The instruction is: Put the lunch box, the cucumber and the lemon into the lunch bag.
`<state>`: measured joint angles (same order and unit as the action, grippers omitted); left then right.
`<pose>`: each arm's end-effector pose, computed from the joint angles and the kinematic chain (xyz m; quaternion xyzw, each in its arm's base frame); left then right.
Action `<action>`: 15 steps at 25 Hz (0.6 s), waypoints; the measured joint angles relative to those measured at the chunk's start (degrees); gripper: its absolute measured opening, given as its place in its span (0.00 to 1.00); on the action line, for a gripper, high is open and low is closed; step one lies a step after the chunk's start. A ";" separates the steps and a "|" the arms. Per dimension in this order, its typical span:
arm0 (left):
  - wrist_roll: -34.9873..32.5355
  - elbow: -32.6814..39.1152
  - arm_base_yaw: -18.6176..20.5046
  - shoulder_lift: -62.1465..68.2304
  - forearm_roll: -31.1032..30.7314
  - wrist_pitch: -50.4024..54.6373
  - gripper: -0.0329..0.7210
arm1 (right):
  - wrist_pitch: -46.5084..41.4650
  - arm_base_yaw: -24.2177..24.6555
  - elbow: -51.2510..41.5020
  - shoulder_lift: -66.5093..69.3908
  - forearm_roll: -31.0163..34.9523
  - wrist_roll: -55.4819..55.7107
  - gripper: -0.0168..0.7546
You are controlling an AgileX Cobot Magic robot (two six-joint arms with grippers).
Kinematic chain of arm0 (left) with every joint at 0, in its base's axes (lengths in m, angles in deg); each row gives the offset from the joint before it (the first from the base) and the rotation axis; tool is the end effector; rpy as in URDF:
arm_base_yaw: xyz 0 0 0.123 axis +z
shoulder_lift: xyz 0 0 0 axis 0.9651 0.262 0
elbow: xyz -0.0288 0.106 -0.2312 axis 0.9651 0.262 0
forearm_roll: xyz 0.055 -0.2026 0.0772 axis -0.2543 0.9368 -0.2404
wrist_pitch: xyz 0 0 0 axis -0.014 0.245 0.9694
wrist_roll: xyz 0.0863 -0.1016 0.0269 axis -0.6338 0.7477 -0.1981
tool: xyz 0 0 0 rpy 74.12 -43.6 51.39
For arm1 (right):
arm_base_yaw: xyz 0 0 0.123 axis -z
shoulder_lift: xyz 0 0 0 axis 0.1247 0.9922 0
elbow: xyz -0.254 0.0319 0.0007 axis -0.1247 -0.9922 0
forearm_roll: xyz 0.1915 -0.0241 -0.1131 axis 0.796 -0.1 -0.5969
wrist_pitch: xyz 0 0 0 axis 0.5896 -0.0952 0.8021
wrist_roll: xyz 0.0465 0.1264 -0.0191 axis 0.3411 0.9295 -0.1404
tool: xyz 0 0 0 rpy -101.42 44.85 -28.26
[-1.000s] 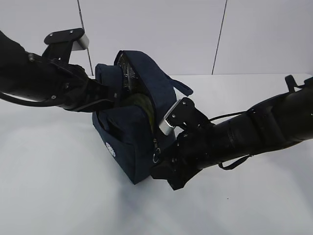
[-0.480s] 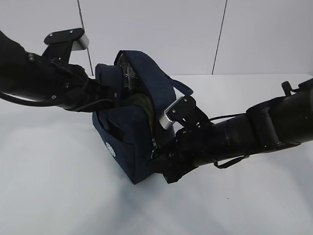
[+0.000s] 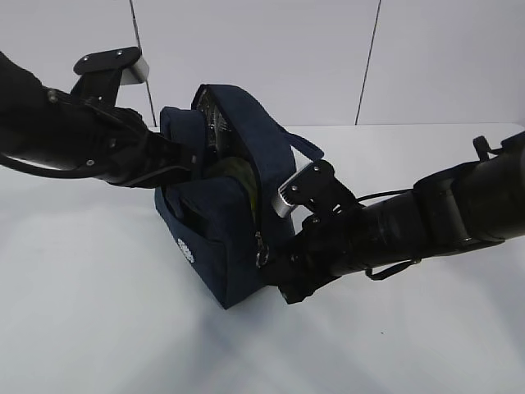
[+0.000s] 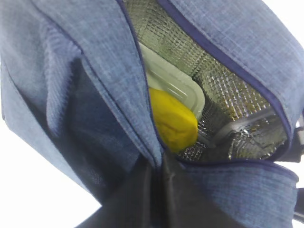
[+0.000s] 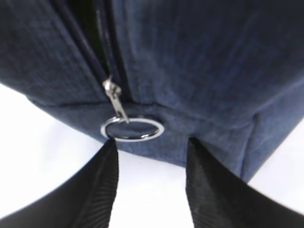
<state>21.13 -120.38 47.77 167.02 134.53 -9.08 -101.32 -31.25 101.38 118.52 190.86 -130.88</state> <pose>0.3015 -0.1841 0.1817 0.1404 0.9038 -0.2241 0.3363 0.3008 0.1996 0.0920 -0.4012 0.8200 0.2277 0.3388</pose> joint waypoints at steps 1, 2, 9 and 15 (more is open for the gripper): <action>0.00 0.00 0.00 0.00 0.00 0.00 0.04 | 0.00 0.00 0.00 0.00 0.00 0.00 0.49; 0.00 0.00 0.00 0.00 0.00 0.00 0.04 | 0.02 0.00 0.00 0.00 0.00 0.00 0.49; 0.00 0.00 0.00 0.00 0.00 0.00 0.04 | 0.76 0.00 0.00 -2.00 0.00 -0.49 0.49; 0.00 0.00 0.00 0.00 0.00 0.00 0.04 | -2.43 0.00 0.34 -2.00 0.00 -0.61 0.49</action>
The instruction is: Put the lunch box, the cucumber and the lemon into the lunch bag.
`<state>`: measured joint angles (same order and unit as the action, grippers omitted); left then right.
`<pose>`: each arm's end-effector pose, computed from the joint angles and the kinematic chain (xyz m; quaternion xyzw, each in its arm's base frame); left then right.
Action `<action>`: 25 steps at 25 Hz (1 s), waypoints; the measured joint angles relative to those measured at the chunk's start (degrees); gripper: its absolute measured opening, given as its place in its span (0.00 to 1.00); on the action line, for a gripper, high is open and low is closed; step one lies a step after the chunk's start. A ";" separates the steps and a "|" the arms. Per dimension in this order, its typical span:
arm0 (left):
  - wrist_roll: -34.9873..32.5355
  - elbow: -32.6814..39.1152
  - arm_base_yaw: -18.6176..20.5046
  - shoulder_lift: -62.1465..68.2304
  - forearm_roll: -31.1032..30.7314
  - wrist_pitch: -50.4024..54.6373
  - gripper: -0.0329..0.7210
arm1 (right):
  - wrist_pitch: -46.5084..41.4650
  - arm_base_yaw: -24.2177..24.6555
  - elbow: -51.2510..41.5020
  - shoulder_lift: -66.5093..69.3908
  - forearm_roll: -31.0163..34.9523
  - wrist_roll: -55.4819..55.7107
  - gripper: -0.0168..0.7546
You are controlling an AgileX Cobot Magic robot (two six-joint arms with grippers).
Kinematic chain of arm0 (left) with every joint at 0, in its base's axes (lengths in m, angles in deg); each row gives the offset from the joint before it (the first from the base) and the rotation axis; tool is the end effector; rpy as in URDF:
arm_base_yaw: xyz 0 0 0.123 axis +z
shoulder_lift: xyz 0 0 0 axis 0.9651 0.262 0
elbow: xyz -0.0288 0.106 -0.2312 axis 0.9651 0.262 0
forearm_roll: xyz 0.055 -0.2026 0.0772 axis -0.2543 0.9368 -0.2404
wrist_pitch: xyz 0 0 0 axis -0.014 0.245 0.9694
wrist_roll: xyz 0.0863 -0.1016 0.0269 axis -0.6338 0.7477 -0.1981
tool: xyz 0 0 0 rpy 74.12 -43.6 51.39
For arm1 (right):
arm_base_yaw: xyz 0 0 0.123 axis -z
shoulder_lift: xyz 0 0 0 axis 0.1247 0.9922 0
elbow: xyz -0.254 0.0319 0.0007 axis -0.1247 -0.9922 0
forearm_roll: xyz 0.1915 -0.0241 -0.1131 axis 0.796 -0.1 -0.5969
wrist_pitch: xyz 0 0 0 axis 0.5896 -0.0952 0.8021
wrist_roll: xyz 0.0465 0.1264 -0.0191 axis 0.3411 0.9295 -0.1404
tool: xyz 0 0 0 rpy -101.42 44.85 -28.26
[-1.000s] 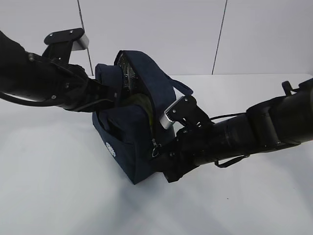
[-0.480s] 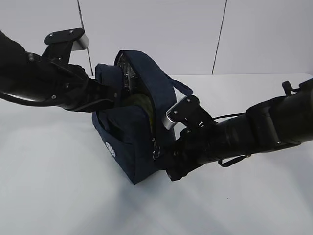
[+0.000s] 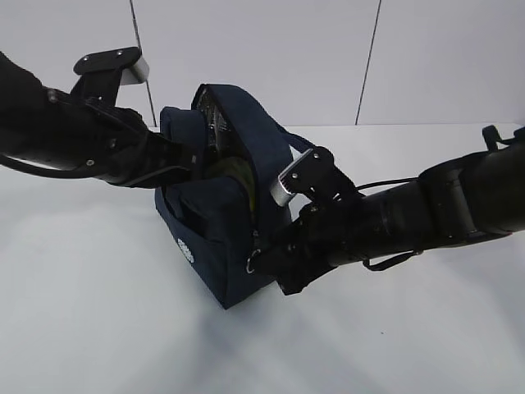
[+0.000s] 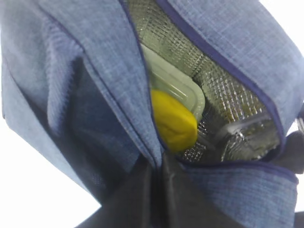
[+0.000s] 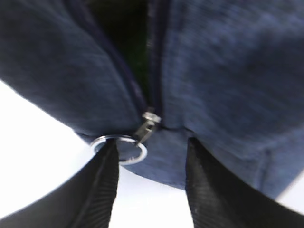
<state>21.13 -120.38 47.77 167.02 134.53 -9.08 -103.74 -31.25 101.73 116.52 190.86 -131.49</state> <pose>0.3015 -0.1841 0.1817 0.1404 0.9038 -0.2241 0.3363 0.3001 0.2048 0.1086 -0.4107 0.8012 0.2441 0.3604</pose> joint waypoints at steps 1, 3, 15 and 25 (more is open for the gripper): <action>0.00 0.00 0.00 0.00 0.00 0.00 0.04 | -0.30 0.00 0.24 0.00 0.00 0.00 0.49; 0.00 0.00 0.00 0.00 0.00 0.00 0.04 | -1.30 0.00 0.48 0.00 0.00 0.00 0.49; 0.00 0.00 0.00 0.00 0.00 0.00 0.04 | -6.80 0.00 0.61 0.12 -2.06 -0.09 0.49; 0.00 0.00 0.00 0.00 0.00 0.00 0.04 | -6.80 0.00 0.84 0.12 -9.57 7.53 0.49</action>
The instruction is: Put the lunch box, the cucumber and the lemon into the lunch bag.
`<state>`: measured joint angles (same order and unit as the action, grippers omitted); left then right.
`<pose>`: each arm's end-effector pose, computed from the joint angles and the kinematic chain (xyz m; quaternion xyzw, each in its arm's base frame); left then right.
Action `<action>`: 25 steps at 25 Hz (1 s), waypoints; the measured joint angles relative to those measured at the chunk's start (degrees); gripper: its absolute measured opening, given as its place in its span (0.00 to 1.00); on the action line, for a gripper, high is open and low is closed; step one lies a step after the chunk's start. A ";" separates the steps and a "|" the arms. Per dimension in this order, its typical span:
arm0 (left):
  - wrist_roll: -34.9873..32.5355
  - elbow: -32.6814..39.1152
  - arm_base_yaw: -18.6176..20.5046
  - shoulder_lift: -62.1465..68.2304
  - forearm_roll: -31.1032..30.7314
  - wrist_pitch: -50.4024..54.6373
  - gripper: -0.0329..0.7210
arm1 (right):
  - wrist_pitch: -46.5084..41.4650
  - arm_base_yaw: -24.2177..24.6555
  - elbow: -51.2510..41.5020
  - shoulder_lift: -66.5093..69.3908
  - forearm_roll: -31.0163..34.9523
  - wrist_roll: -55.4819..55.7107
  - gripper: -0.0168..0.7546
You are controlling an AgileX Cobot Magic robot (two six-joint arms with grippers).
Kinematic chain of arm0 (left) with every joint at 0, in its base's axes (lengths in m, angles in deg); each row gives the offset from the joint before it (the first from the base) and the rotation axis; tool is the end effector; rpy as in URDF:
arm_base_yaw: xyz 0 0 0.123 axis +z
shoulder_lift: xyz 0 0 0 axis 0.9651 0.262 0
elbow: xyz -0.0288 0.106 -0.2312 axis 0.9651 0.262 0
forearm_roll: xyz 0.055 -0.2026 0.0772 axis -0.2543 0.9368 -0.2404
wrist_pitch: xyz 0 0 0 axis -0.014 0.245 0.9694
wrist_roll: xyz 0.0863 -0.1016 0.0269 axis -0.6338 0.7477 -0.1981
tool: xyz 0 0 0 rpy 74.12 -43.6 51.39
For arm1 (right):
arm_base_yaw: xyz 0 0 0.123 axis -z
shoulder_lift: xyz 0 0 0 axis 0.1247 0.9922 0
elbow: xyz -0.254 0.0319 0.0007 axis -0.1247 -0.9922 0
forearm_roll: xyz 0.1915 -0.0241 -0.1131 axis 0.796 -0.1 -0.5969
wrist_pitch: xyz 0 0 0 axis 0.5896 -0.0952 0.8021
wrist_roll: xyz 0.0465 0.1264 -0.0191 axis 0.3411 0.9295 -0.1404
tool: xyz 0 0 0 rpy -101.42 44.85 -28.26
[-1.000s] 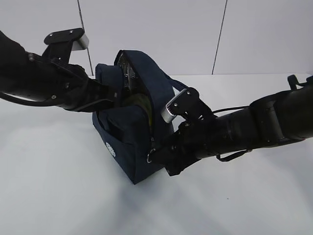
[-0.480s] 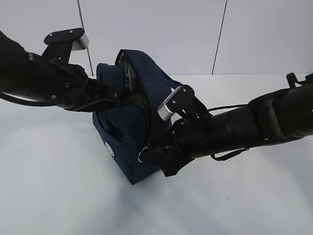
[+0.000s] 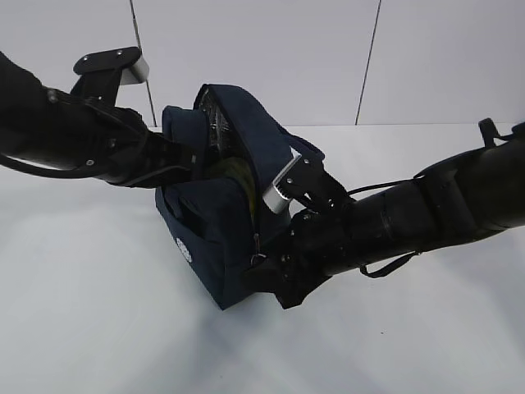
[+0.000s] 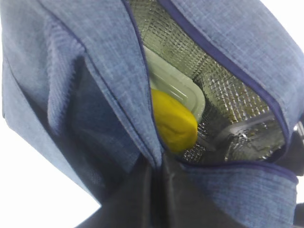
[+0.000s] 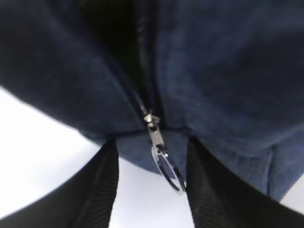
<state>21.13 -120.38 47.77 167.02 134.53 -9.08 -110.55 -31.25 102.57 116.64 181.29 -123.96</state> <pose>0.3015 -0.1841 0.1817 0.1404 0.9038 -0.2241 0.3363 0.2849 0.2144 0.1116 -0.4436 0.7805 0.2951 0.3270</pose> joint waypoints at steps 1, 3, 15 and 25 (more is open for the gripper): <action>0.00 0.00 0.00 0.00 0.00 0.00 0.04 | 0.30 0.00 0.00 0.00 0.00 0.39 0.49; 0.00 0.00 0.00 0.00 0.00 0.00 0.04 | 2.17 0.00 0.00 0.00 0.93 0.78 0.49; 0.00 0.00 0.00 0.00 0.39 0.00 0.04 | 3.71 0.00 0.00 4.17 9.19 3.74 0.49; 0.00 0.00 0.00 0.00 0.47 -0.08 0.04 | 3.05 0.00 0.00 4.62 9.41 3.97 0.49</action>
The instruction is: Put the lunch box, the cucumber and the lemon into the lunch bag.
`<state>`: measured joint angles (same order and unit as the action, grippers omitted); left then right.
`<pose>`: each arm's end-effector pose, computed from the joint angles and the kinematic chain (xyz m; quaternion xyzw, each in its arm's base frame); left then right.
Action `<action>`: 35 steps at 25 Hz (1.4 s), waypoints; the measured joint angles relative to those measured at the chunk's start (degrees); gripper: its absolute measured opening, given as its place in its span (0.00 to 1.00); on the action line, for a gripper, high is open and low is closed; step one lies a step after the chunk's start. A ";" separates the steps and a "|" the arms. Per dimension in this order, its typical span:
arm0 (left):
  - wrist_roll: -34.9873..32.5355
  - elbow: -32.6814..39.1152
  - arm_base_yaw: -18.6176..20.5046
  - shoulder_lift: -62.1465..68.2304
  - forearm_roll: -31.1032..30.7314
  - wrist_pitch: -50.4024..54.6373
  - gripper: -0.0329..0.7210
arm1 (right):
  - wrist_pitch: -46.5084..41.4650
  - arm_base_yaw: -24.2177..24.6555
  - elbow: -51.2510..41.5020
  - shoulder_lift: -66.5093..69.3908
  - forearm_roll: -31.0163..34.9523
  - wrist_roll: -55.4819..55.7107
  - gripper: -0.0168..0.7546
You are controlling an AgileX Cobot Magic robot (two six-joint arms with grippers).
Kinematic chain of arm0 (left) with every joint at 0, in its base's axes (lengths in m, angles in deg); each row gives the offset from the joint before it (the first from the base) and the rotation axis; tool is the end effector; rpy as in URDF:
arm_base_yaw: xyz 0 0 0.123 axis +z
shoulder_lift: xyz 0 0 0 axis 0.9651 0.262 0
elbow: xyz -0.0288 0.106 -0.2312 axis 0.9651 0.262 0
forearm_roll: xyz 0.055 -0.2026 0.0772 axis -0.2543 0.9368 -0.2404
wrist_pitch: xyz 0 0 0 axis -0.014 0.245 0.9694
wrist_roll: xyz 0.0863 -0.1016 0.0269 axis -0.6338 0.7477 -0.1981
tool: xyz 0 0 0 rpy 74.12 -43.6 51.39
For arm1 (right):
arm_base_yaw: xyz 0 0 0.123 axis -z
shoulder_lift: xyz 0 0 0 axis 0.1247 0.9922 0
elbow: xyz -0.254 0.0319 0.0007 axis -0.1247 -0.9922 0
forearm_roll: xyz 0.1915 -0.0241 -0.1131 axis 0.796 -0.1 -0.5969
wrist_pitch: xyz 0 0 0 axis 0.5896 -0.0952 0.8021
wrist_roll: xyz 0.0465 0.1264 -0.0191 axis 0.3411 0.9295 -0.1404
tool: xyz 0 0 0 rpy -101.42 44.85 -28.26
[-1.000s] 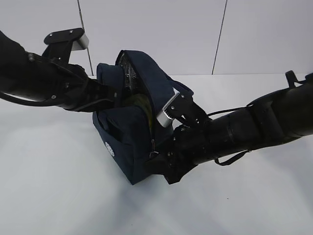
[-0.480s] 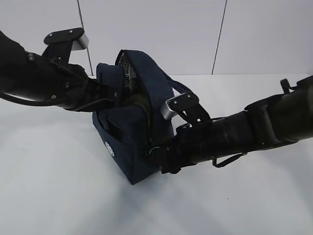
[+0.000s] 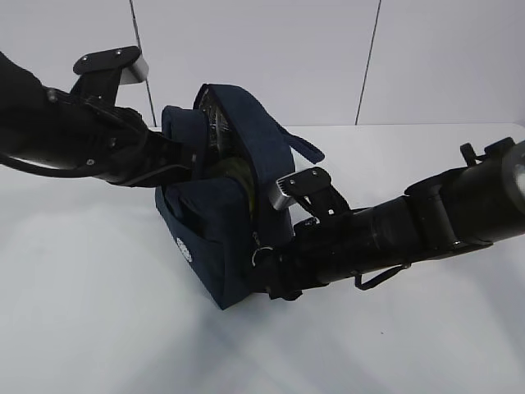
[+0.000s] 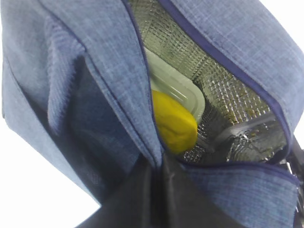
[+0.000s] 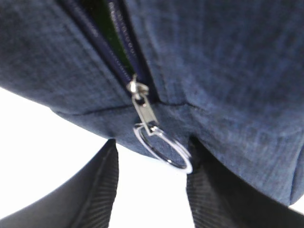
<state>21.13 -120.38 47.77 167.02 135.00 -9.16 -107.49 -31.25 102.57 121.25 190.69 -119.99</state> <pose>0.3016 -0.1843 0.1820 0.1368 0.9039 -0.2261 0.3364 0.2970 0.2116 0.0870 -0.3314 0.8393 0.3066 0.3027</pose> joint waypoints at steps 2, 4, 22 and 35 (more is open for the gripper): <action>0.00 0.00 0.00 0.00 0.00 0.00 0.04 | -0.05 0.00 0.00 0.00 0.00 -0.59 0.49; 0.00 0.00 0.00 0.00 0.00 0.00 0.04 | -0.05 0.00 0.00 0.00 0.00 -2.46 0.49; 0.00 0.00 0.00 0.00 0.00 -0.13 0.04 | 1.61 0.00 0.96 -1.00 0.00 -6.39 0.49; 0.00 0.00 0.00 0.00 0.00 -0.13 0.04 | 1.71 0.00 0.96 -2.45 0.00 -6.39 0.49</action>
<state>21.13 -120.38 47.77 167.02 135.00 -9.29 -105.79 -31.25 103.53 118.81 190.69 -126.38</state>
